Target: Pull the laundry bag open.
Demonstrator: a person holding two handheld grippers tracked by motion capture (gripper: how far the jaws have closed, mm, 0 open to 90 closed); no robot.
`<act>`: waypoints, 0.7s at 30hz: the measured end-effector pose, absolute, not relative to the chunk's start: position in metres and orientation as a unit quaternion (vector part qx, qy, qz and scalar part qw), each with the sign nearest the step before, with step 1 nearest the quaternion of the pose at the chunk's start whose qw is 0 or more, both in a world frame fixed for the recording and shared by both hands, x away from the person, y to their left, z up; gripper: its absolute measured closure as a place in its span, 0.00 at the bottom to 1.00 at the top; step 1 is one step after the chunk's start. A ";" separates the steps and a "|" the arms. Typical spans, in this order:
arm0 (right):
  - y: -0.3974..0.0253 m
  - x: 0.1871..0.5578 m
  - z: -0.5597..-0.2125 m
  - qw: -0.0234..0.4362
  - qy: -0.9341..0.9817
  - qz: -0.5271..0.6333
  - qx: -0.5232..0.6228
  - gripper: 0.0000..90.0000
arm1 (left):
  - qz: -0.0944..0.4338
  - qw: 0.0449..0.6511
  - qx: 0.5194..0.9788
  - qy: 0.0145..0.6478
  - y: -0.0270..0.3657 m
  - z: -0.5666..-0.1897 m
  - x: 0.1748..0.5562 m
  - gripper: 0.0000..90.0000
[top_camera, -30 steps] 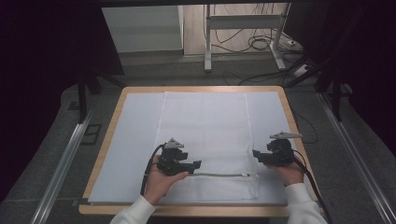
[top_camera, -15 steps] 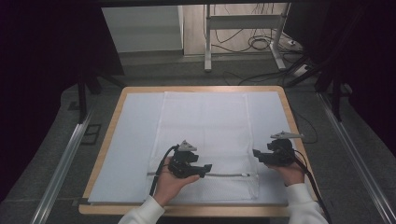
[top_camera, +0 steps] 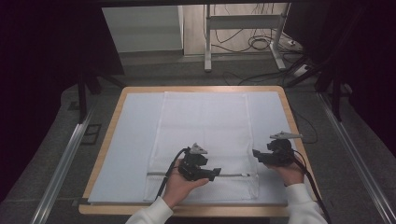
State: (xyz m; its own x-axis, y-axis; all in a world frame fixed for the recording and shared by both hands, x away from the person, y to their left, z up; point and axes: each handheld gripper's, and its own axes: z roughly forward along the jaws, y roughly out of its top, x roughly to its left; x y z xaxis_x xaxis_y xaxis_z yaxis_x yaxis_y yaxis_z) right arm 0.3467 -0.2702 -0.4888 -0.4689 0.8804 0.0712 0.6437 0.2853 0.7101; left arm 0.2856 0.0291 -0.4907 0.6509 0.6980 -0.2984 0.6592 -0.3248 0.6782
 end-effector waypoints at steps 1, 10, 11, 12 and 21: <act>-0.270 0.347 -0.489 0.170 0.783 0.347 0.486 0.33 | 0.023 0.403 0.815 0.416 0.028 -0.491 0.286 0.38; -0.269 0.347 -0.489 0.172 0.786 0.343 0.485 0.33 | 0.014 0.401 0.817 0.413 0.016 -0.495 0.286 0.38; -0.269 0.347 -0.489 0.173 0.786 0.343 0.485 0.33 | 0.013 0.402 0.817 0.413 0.014 -0.495 0.286 0.37; -0.269 0.347 -0.489 0.173 0.786 0.343 0.485 0.33 | 0.012 0.402 0.818 0.411 0.013 -0.495 0.286 0.37; -0.268 0.346 -0.490 0.176 0.787 0.340 0.483 0.33 | 0.000 0.403 0.820 0.406 -0.001 -0.495 0.288 0.38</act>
State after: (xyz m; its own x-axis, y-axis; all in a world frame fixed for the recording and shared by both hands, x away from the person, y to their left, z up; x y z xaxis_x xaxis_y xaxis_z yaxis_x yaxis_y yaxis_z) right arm 0.3463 -0.2677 -0.4895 -0.4707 0.8808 0.0517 0.6408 0.3009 0.7063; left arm 0.2881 -0.0010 -0.4954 0.6700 0.6661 -0.3278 0.6665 -0.3452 0.6607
